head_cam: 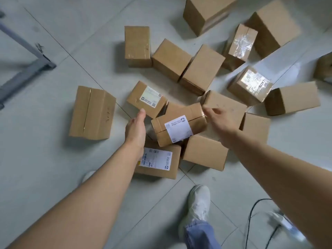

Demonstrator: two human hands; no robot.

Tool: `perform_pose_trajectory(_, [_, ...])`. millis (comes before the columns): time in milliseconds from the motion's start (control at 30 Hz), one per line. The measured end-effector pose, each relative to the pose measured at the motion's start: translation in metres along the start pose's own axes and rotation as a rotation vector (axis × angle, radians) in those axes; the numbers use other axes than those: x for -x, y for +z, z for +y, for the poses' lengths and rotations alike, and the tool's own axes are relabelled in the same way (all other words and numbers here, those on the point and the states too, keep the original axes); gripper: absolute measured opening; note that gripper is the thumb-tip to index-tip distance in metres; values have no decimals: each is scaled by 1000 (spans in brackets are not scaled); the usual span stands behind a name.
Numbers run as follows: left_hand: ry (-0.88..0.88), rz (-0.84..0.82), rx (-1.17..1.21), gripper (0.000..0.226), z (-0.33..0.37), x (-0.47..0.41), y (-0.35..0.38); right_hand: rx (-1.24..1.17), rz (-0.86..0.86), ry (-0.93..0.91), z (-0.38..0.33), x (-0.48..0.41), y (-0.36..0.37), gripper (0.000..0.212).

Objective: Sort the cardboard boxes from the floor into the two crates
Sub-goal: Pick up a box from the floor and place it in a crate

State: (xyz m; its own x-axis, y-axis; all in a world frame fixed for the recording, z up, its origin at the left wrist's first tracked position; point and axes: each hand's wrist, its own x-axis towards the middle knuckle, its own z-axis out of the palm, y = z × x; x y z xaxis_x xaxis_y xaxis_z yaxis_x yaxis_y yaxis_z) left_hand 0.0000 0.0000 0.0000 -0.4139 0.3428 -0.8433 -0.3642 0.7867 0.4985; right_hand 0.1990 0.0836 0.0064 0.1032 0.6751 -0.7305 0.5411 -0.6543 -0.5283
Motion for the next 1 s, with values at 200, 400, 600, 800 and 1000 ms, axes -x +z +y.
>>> perform_pose_trajectory(200, [-173,-41,75,45,-20,-44,28,-36,66,63,10,-61,28,57])
perform_pose_trajectory(400, [-237,-75,90,41,-27,-51,44,-28,51,110,18,-78,39,81])
perform_pose_trajectory(600, [-177,15,24,45,-21,-28,34,-60,42,142,14,-41,31,85])
perform_pose_trajectory(800, [-57,53,69,31,27,29,6,-279,0,178,-34,20,-5,74])
perform_pose_trajectory(1000, [146,9,116,10,115,102,-21,-364,-36,39,-122,94,-54,76])
